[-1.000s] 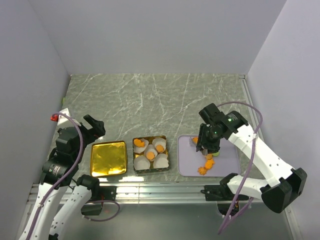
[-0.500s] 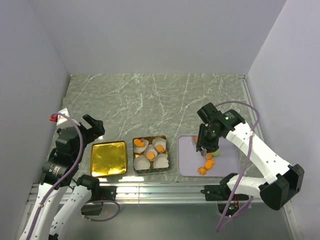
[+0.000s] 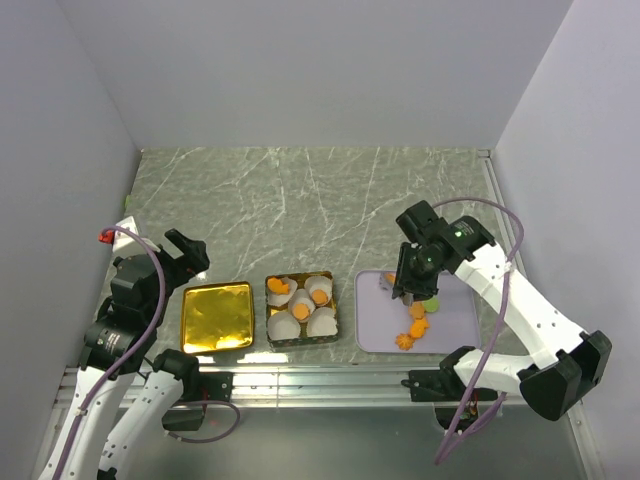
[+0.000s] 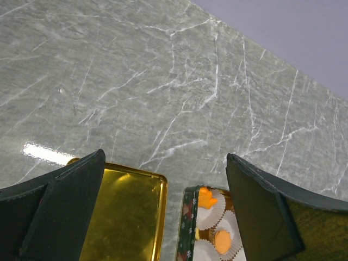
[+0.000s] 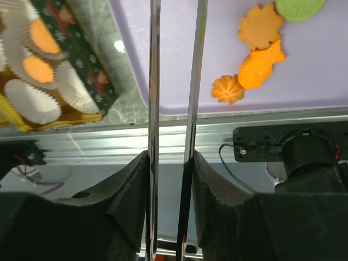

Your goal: Pack the cookies

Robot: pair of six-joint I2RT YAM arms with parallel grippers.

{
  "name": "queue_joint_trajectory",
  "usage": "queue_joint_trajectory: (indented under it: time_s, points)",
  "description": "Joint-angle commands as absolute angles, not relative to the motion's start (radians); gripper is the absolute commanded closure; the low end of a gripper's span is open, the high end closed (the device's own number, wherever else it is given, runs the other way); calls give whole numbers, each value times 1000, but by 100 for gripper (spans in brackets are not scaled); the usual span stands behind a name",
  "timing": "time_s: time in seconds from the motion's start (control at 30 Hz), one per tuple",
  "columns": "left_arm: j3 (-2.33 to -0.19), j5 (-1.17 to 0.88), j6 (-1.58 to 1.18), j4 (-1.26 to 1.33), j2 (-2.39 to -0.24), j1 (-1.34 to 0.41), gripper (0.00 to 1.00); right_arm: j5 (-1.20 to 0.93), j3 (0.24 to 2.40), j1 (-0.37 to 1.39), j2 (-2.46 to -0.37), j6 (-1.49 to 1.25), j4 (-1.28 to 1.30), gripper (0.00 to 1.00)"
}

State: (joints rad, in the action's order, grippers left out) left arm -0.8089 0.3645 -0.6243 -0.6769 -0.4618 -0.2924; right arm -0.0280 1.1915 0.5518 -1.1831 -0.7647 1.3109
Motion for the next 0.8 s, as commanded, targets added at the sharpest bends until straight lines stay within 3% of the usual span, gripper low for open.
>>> queue_joint_trajectory:
  time_s: [0.0,0.33,0.77]
  points:
    - [-811,374,-623,-640,-454,-295,1,-20,1281,552,-1152,-768,1341,61]
    - [-811,367,-620,-635,-449,-288,1,-54,1376,620,-1135,-805,1370,62]
    - [-815,379,-627,-641,-460,-278,3,-32,1555,991,-1279,-923,1292,62]
